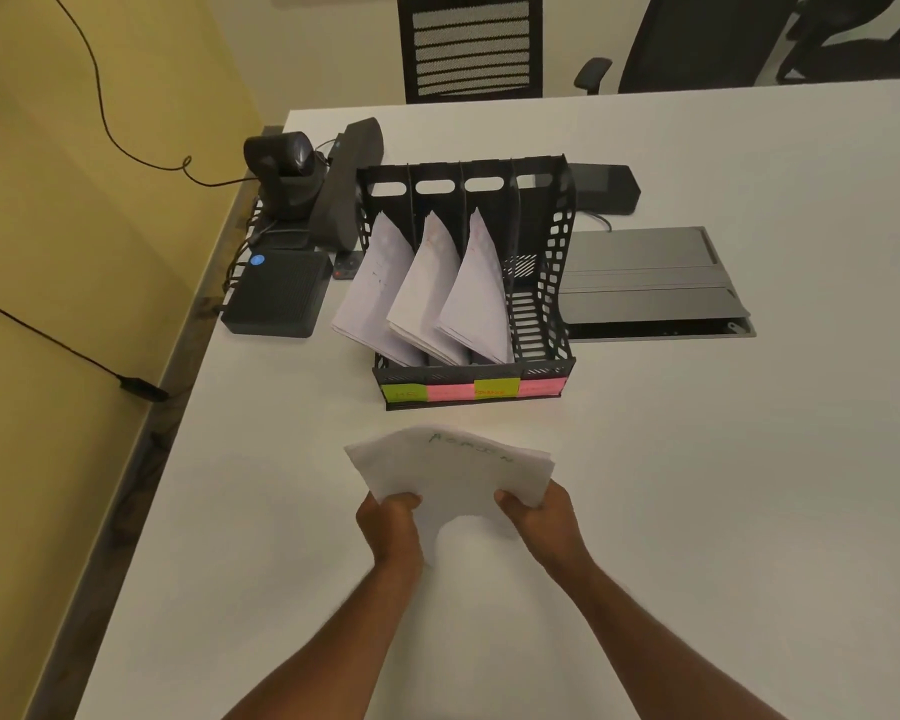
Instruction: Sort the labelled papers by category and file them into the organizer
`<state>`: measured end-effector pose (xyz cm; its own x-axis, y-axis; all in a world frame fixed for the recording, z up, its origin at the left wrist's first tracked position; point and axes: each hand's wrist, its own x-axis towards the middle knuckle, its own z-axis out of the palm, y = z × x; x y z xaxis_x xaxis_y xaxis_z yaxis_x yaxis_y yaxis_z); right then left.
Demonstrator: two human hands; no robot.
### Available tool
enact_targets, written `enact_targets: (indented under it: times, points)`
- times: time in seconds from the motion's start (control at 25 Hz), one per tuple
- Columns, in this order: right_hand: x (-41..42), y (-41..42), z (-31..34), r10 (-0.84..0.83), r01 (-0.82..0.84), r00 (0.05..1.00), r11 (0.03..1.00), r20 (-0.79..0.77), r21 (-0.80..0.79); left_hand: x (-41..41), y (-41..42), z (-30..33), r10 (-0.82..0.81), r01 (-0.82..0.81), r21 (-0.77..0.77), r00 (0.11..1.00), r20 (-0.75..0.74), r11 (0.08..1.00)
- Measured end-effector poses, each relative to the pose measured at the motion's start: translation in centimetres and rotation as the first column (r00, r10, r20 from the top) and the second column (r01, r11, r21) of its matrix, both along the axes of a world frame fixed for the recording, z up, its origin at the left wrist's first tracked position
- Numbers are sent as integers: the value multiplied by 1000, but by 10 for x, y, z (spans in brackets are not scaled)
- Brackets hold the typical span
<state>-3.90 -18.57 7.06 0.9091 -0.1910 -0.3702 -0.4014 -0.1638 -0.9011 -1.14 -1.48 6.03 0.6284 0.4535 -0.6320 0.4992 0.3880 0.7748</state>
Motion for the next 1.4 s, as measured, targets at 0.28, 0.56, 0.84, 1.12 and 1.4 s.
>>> enact_targets:
  times: [0.28,0.56,0.84,1.12,1.4]
  points:
    - [8,-52,106,111,43,957,859,267,-510,105,-68,84,-431,368,237,838,333,899]
    - [92,-64,122,-101,356,871,804,481,-476,177,-162,146,-734,741,173,550,398,649]
    - [188,-67,76,1,285,894,769,448,-572,229,-145,126,-716,757,34,602,352,653]
    - [218,-55,17,-62,170,963,895,263,-412,251,-144,98,-720,734,40,653,234,678]
    - [231,-68,-18,-51,69,997,892,53,-446,228,-144,68,-827,820,142,524,206,555]
